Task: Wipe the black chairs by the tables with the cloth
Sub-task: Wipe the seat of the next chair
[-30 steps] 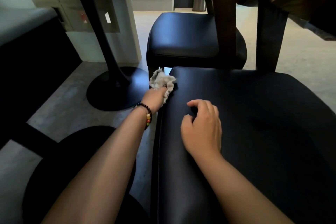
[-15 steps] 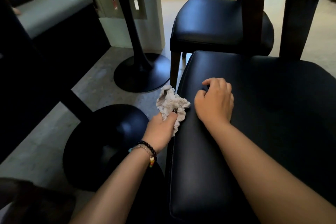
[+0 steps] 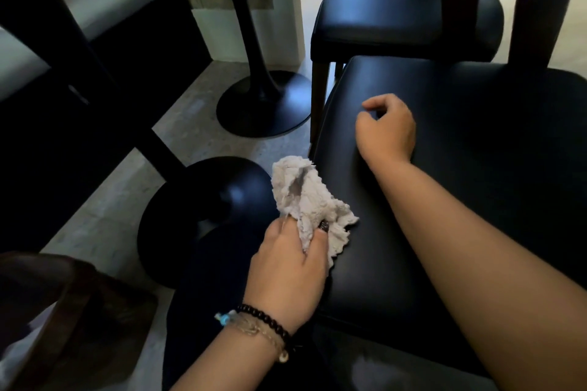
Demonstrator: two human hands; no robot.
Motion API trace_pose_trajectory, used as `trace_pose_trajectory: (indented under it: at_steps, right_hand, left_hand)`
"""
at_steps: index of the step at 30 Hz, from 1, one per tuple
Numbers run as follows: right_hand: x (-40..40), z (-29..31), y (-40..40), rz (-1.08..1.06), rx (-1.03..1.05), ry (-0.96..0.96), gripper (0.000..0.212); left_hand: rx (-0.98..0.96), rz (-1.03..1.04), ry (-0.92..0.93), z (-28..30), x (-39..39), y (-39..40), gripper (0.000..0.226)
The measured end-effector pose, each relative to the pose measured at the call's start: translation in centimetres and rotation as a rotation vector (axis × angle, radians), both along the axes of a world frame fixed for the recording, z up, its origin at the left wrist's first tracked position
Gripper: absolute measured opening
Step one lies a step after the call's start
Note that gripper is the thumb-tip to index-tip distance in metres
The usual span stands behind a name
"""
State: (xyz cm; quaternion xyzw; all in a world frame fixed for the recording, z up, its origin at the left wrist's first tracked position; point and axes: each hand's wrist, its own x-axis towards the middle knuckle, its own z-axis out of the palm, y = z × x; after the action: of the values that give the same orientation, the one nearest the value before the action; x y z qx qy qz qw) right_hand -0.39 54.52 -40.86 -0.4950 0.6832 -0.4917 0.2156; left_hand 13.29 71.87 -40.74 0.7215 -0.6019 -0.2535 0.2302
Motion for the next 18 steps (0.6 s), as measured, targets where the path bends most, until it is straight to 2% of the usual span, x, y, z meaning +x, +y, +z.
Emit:
trace_pose_trajectory:
  at_steps: [5, 8, 14, 16, 18]
  right_hand:
    - [-1.3, 1.8, 1.1, 0.009, -0.094, -0.533, 0.028]
    - [-3.3, 2.3, 3.2, 0.047, -0.097, -0.845, 0.034]
    - [-6.4, 2.8, 8.2, -0.181, -0.242, -0.647, 0.033]
    - [-7.1, 2.9, 9.5, -0.254, -0.28, -0.484, 0.031]
    - [-7.5, 2.9, 10.7, -0.244, -0.291, -0.273, 0.031]
  left_hand:
    - [-0.104, -0.073, -0.286, 0.2, -2.3, -4.4, 0.046]
    - [-0.205, -0.205, -0.435, -0.1, -3.9, -8.0, 0.06]
    - [-0.257, -0.506, -0.558, 0.5, -6.7, -13.4, 0.064]
    - [-0.227, -0.604, -0.54, 1.4, -7.4, -14.2, 0.064]
    - [-0.233, -0.733, -0.437, 2.2, -7.9, -14.0, 0.063]
